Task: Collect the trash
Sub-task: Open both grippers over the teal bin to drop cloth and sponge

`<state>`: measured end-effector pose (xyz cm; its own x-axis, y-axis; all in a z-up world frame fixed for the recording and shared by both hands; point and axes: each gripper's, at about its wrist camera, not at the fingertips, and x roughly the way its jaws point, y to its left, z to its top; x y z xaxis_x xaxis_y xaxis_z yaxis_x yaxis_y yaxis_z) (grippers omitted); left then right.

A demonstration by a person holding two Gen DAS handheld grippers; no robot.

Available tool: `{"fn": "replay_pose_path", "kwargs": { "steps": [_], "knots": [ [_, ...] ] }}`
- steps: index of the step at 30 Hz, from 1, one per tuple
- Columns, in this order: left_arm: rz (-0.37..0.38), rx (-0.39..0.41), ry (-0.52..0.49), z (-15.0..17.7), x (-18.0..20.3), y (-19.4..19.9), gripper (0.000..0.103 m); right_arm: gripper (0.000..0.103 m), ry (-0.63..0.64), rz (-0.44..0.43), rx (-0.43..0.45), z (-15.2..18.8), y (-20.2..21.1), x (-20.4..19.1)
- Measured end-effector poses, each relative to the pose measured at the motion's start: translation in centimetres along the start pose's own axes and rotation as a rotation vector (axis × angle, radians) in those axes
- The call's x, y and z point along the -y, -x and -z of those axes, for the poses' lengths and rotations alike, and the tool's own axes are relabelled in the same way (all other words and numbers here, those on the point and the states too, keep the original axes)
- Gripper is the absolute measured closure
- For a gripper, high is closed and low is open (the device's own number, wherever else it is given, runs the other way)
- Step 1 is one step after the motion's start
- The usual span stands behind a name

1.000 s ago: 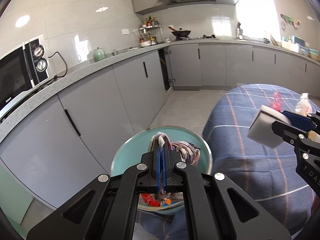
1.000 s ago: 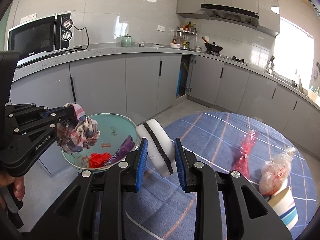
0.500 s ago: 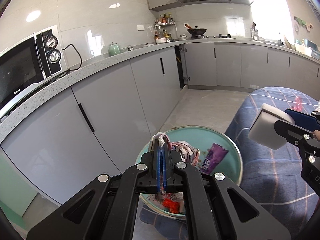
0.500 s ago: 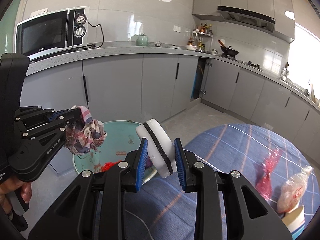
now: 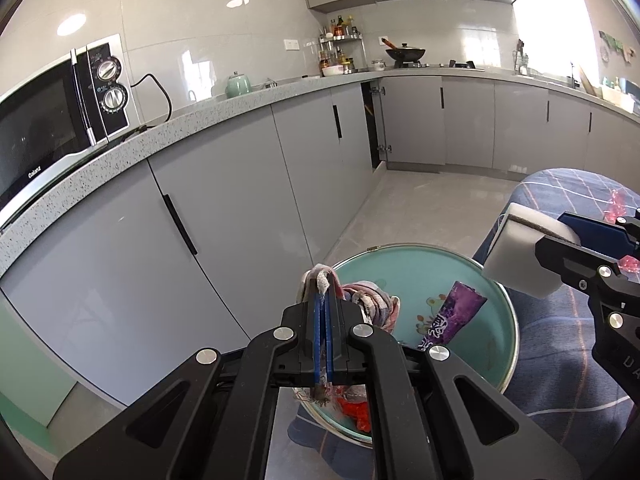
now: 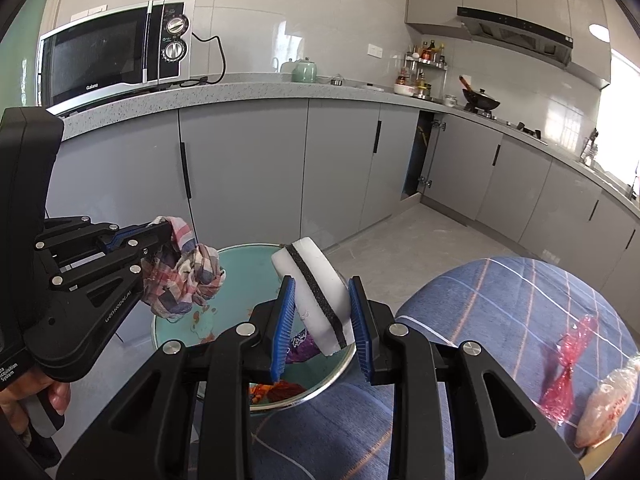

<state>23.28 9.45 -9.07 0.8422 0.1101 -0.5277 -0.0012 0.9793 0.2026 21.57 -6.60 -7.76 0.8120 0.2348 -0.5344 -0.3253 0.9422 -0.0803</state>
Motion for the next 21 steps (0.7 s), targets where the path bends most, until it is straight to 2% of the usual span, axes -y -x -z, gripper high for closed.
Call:
{"fn": "replay_pose_path", "kwargs": {
  "steps": [4, 8, 9, 10, 12, 15, 21],
  "knots": [
    [0.005, -0.023, 0.002, 0.4, 0.1, -1.0, 0.1, 0.074, 0.006, -0.014, -0.008, 0.0, -1.3, -0.2],
    [0.009, -0.048, 0.002, 0.9, 0.2, -1.9, 0.097, 0.068, 0.009, -0.029, -0.031, 0.2, -3.2, -0.3],
    [0.005, -0.054, -0.002, 1.1, 0.3, -2.1, 0.094, 0.066, 0.011, -0.025, -0.033, 0.4, -3.7, -0.3],
    [-0.003, -0.063, -0.003, 1.2, 0.3, -2.3, 0.079, 0.06, 0.009, -0.025, -0.037, 0.5, -4.0, -0.2],
    [-0.012, -0.064, -0.001, 1.5, 0.3, -2.4, 0.062, 0.058, 0.006, -0.021, -0.045, 0.8, -4.4, -0.1],
    [-0.041, -0.067, 0.003, 1.8, 0.2, -2.5, 0.043, 0.043, 0.003, -0.011, -0.045, 1.1, -4.4, 0.0],
    [-0.068, -0.073, 0.007, 2.1, 0.0, -2.3, 0.038, 0.042, -0.013, -0.01, -0.058, 1.6, -4.0, 0.5]
  ]
}}
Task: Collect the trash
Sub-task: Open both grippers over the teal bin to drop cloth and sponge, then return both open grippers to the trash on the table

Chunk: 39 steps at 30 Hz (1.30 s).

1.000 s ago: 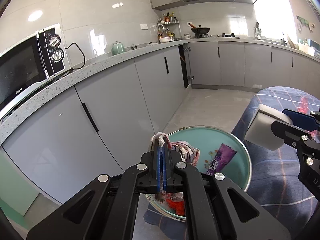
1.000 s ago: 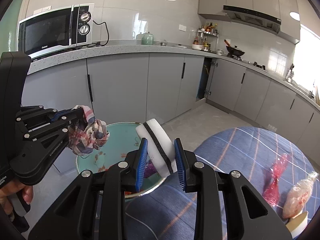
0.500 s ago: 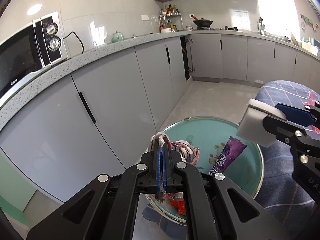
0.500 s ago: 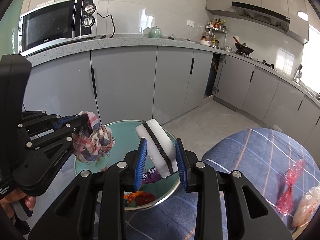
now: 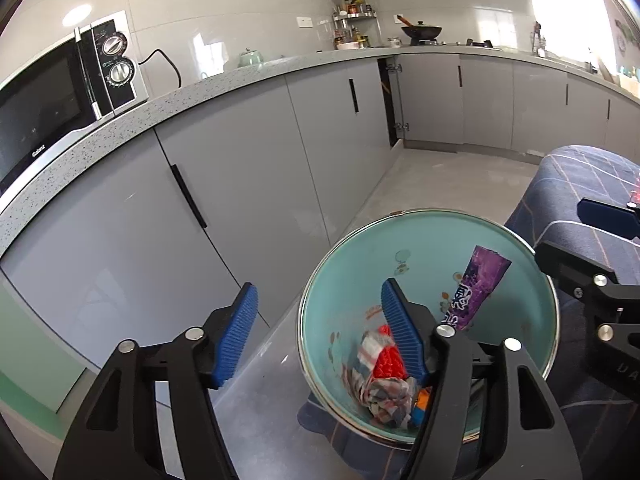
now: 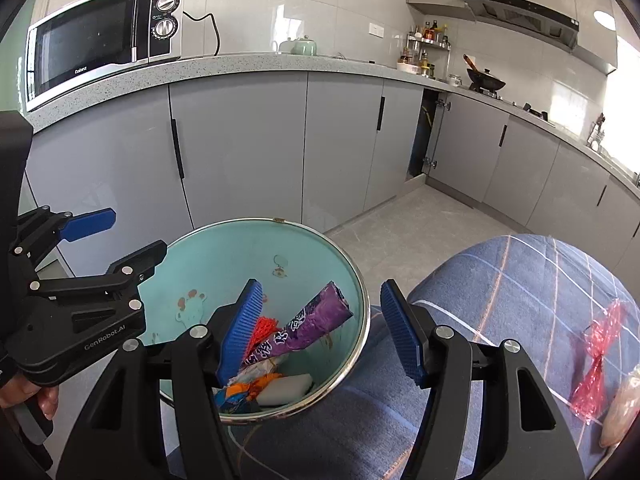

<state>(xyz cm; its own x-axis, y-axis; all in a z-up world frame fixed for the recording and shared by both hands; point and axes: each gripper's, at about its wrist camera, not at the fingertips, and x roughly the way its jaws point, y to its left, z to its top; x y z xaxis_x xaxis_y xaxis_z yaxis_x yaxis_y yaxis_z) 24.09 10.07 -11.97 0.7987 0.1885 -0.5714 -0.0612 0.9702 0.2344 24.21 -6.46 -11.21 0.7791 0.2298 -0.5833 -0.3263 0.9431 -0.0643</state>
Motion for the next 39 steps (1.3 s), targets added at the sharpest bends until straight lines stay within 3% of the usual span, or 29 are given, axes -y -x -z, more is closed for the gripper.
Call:
{"fn": "replay_pose_path", "kwargs": {
  "steps": [3, 8, 13, 15, 22, 31, 39],
  "knots": [
    [-0.027, 0.006, -0.009, 0.1, 0.2, 0.4, 0.031, 0.041, 0.006, 0.004, -0.002, 0.2, 0.4, 0.0],
    [-0.038, 0.01, -0.024, 0.2, 0.6, 1.0, 0.03, 0.04, -0.004, 0.014, -0.007, 0.7, 1.2, 0.5],
    [-0.052, 0.026, -0.043, 0.4, 1.6, 2.1, 0.014, 0.038, -0.005, 0.049, -0.012, 1.5, 2.7, 1.3],
    [-0.05, 0.034, -0.059, 0.5, 2.5, 2.8, 0.013, 0.038, -0.016, 0.07, -0.02, 2.1, 3.6, 2.2],
    [0.018, 0.053, -0.101, 0.1, 6.2, 4.9, 0.009, 0.036, -0.07, 0.162, -0.035, 4.4, 7.4, 6.1],
    [0.149, 0.084, -0.188, 0.0, 12.9, 7.7, 0.009, 0.029, -0.164, 0.361, -0.007, 8.1, 14.6, 13.2],
    [0.244, 0.101, -0.253, 0.1, 18.3, 9.9, 0.009, 0.017, -0.258, 0.527, -0.045, 12.9, 19.3, 19.7]
  ]
}}
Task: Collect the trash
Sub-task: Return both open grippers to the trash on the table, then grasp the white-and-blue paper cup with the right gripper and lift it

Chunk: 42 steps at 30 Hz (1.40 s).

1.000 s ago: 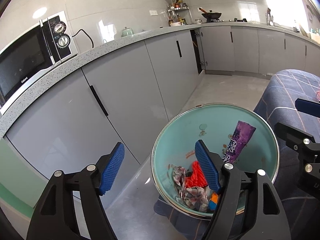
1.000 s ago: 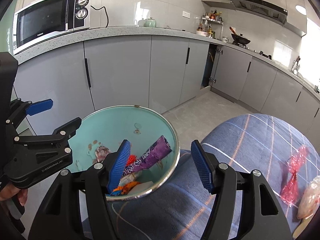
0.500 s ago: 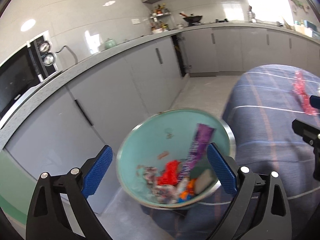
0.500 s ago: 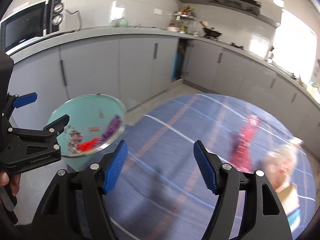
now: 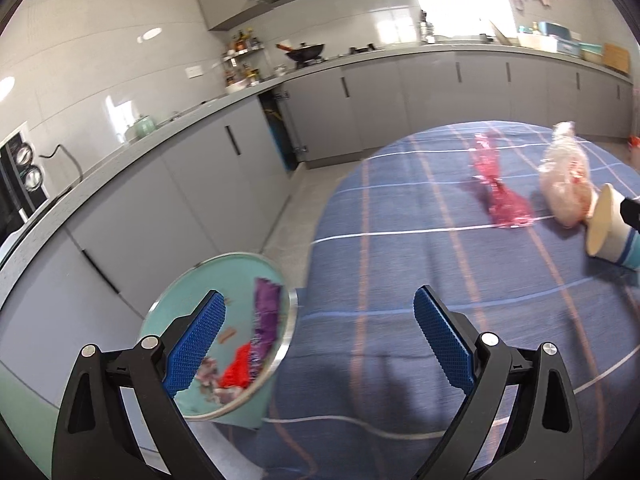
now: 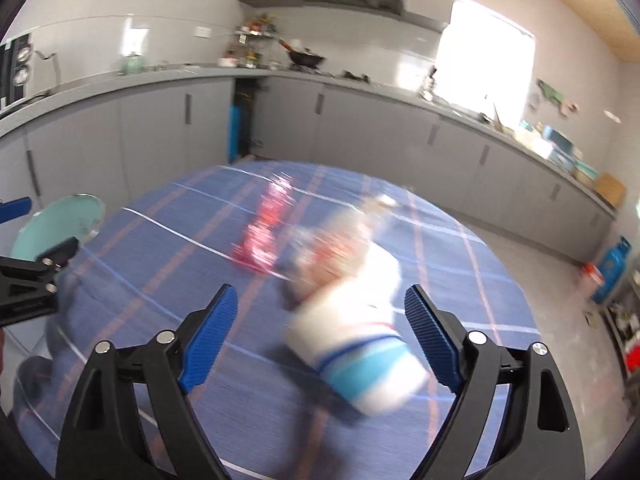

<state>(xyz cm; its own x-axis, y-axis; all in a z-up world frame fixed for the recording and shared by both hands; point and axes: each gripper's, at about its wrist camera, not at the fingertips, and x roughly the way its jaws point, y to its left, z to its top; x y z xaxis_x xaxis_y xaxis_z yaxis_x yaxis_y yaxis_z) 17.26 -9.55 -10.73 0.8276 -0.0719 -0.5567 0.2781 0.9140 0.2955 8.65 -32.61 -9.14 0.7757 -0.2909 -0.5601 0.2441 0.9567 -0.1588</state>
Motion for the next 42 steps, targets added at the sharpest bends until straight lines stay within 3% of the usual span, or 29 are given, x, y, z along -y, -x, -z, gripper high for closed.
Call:
{"fn": "replay_pose_path", "kwargs": {
  "steps": [4, 18, 24, 29, 36, 42],
  "knots": [
    [0.041, -0.002, -0.038, -0.6, 2.5, -0.1, 0.009, 0.015, -0.029, 0.015, -0.027, 1.1, -0.6, 2.4],
    [0.074, 0.004, -0.084, -1.7, 5.1, -0.1, 0.009, 0.014, 0.029, -0.052, -0.117, 2.7, -2.8, 1.6],
    [0.084, 0.003, -0.085, -1.7, 5.3, 0.1, 0.009, 0.034, 0.048, -0.063, -0.148, 3.1, -3.4, 1.3],
    [0.088, 0.009, -0.078, -1.9, 5.2, 0.3, 0.009, 0.05, 0.043, -0.097, -0.127, 3.0, -2.5, 1.2],
    [0.096, 0.037, -0.068, -2.8, 5.5, 1.1, 0.009, 0.052, -0.007, -0.115, -0.015, 2.6, 0.2, 1.0],
    [0.134, 0.052, -0.057, -4.4, 6.8, 1.3, 0.009, 0.052, -0.078, -0.039, 0.079, 1.9, 2.0, 2.7]
  ]
}}
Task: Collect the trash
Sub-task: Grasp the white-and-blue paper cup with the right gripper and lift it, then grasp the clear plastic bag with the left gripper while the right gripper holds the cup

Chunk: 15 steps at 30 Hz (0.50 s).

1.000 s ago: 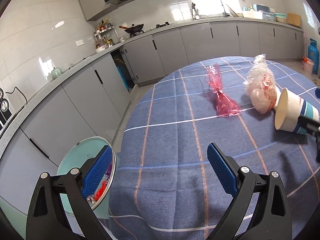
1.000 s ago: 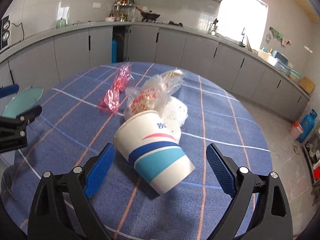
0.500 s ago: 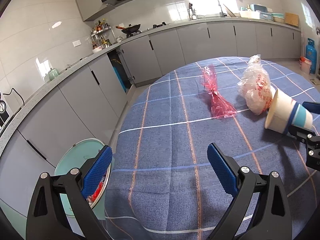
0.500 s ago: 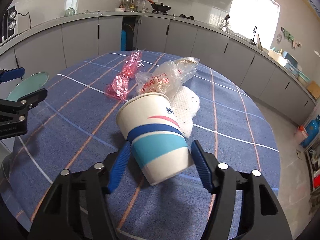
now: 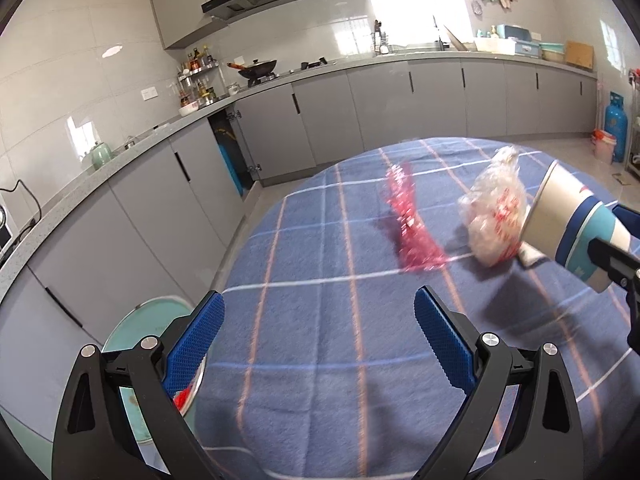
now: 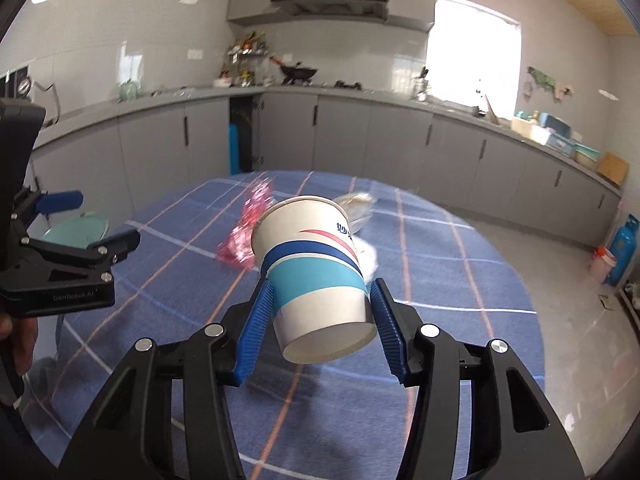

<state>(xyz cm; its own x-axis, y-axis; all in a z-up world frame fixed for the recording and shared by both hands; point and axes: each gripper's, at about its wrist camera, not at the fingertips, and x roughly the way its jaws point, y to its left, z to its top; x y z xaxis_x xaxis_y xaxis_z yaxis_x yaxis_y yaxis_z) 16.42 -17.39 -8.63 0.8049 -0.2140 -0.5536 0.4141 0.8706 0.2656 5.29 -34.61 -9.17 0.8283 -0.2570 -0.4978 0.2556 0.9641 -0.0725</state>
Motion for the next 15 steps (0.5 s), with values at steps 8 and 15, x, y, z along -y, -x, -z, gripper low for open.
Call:
{"fn": "replay_pose_path", "kwargs": {
  "steps": [8, 15],
  "knots": [
    [0.08, 0.035, -0.041, -3.0, 4.8, -1.4, 0.009, 0.052, -0.094, 0.181, 0.004, -0.3, -0.9, 4.3],
    [0.132, 0.006, -0.064, -4.4, 9.0, -4.4, 0.009, 0.052, -0.119, 0.238, -0.052, 0.1, -3.5, 6.0]
  ]
}}
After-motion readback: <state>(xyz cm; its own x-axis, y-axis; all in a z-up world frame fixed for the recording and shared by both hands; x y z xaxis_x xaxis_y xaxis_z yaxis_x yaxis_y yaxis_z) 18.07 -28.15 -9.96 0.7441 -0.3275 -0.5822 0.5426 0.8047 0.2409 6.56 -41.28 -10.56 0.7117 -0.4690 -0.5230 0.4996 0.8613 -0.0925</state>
